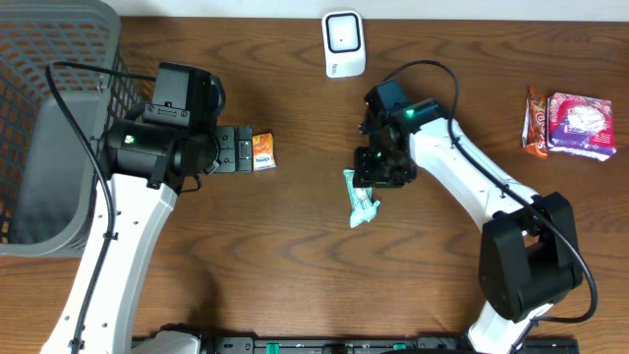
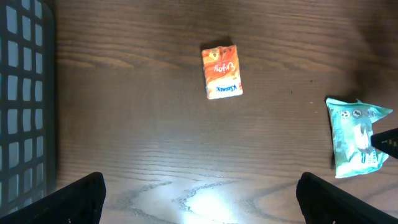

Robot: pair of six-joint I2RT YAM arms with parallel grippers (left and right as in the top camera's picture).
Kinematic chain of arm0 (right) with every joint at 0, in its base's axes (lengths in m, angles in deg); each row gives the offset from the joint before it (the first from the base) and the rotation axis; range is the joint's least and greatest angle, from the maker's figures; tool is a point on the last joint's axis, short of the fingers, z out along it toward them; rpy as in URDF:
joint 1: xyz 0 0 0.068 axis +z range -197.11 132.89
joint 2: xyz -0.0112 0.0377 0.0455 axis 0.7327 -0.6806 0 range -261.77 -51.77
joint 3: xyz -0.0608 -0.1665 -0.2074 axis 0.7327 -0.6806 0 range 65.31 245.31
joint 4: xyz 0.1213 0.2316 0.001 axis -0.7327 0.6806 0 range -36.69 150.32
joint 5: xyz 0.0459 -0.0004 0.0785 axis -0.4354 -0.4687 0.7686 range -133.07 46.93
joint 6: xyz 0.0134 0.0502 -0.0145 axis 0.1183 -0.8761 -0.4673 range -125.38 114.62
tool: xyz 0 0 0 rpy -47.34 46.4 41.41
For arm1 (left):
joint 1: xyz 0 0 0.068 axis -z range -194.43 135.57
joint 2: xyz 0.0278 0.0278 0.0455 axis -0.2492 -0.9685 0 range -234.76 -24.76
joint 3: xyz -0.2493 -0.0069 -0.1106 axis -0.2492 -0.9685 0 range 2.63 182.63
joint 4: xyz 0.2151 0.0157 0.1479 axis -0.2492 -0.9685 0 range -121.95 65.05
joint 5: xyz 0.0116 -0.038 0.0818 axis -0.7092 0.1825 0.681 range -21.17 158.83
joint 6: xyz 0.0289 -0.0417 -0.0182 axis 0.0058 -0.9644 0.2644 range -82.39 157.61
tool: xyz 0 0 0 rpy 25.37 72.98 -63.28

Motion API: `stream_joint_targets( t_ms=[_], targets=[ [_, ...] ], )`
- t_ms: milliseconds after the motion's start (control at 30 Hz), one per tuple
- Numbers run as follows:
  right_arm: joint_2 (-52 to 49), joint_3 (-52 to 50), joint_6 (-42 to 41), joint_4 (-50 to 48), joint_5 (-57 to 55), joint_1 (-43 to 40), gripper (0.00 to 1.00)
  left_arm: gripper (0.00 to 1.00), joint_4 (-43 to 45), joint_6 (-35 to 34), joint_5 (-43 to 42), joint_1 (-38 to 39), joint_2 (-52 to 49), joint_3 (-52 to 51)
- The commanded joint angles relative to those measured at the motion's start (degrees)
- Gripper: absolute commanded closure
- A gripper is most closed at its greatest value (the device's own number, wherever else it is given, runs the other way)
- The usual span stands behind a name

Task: Scan the item barcode
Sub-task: 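Lift the green pad and adjust its hold in the right gripper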

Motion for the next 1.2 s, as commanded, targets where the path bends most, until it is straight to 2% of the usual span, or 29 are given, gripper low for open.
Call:
stream_joint_targets(
  t_ms=[0,267,1167],
  targets=[
    [0.4,0.9,0.6,-0.2,-2.9,1.3,0.55,0.02,-0.2,-0.1,0.5,0.1,0.3,-0.1],
    [0.4,0.9,0.6,-0.6,-3.0,1.7,0.57,0.02,-0.2,-0.1,0.5,0.1,0.3,-0.1],
    [0.4,0.9,0.6,-1.9,-3.0,2.5,0.53,0.02,-0.2,-0.1,0.5,0.1,0.3,-0.1]
  ],
)
